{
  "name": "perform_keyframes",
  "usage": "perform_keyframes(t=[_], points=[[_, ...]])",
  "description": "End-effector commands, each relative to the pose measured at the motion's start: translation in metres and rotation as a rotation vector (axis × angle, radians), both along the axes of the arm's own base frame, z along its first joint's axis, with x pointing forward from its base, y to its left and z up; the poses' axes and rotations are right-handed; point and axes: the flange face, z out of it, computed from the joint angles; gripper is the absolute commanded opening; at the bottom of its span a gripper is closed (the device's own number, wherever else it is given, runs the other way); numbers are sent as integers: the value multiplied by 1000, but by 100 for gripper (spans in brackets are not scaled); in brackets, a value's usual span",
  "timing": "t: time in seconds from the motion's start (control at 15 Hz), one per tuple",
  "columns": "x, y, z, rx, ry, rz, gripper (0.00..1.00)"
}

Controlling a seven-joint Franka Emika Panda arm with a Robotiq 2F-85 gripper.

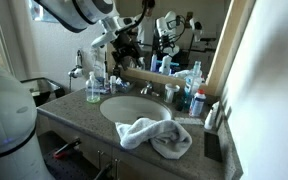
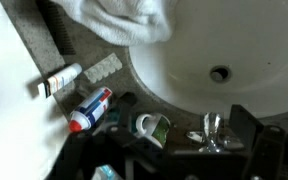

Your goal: Put the cup in the sink, then open the tap then close it, then take out the cup from the sink

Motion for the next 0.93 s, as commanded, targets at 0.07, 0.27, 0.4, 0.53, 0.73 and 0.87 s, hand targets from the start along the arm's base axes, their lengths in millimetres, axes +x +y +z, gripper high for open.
perform_keyframes(t=[0.07, 0.27, 0.4, 0.53, 0.73, 0.87], points=[[66, -52, 6, -6, -52, 173, 100], [104, -78, 1, 14, -82, 287, 100], [127, -90, -7, 29, -85, 343, 100], [147, -100, -16, 57, -85, 381, 100], [171, -109, -31, 101, -61, 429, 100], [183, -116, -38, 121, -42, 448, 100]])
